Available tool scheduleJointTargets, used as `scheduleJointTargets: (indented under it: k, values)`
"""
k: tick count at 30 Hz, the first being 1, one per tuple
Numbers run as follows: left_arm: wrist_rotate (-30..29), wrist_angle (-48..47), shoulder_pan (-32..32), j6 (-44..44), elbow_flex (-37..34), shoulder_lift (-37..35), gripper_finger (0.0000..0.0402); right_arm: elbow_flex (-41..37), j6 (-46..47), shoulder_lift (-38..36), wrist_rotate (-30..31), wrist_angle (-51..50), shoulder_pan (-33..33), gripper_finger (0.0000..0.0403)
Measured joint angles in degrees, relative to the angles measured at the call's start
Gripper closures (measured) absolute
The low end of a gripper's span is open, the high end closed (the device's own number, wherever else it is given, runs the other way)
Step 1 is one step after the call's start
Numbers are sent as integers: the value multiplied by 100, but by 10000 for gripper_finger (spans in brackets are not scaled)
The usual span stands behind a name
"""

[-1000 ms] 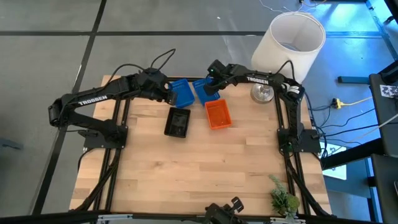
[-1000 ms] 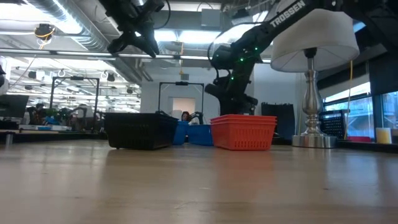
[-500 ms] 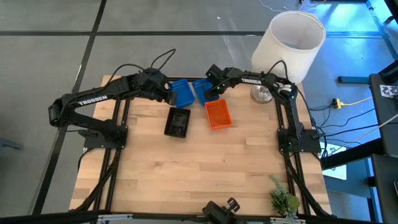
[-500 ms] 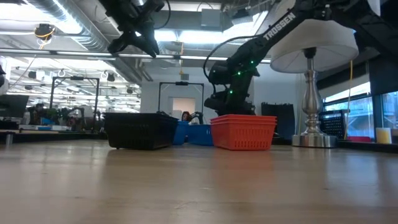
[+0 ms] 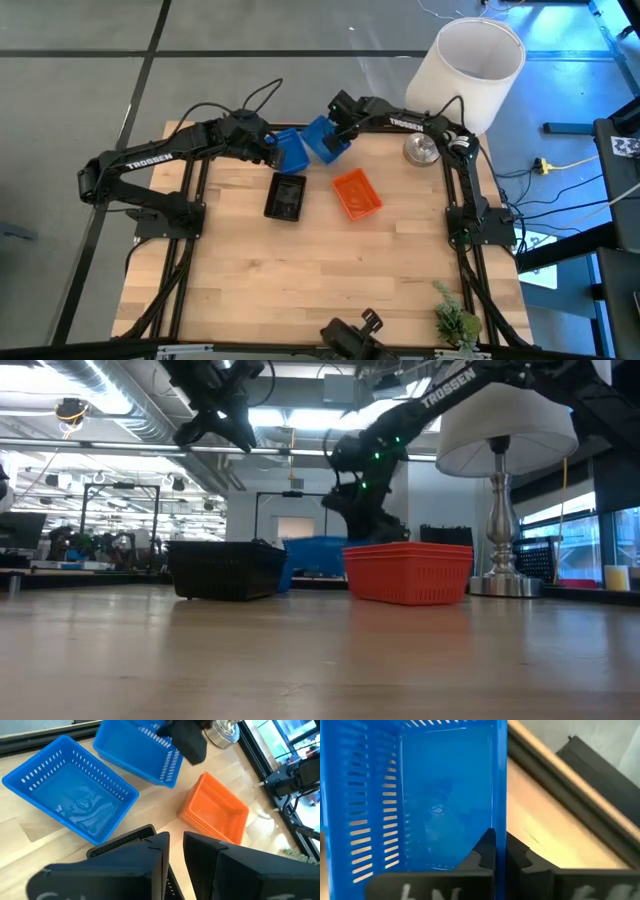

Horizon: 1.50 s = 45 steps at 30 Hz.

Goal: Stack baskets by color
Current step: Stack the right blue basket bin on top of the left blue basket bin

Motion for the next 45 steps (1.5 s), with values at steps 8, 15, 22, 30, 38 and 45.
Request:
scheduleJointTargets:
  k: [8, 15, 22, 30, 38, 45]
  values:
    - [22, -2, 0, 207, 0, 0, 356, 1164, 356, -12, -8, -248, 2, 401]
    - [-19, -1, -1, 609, 0, 0, 356, 1209, 1399, 34, -1410, 834, 32, 401]
    - [-21, -2, 0, 797, 0, 0, 356, 1207, 1913, 314, -2133, 1330, 256, 402]
    - [-23, -4, 0, 904, 0, 0, 356, 1200, 1977, 633, -2112, 1362, 358, 402]
    - [-23, -2, 7, 944, 0, 0, 356, 1198, 1955, 878, -2107, 1311, 362, 402]
    - [-24, -2, 4, 951, 0, -2, 356, 1197, 1808, 977, -2084, 1240, 356, 402]
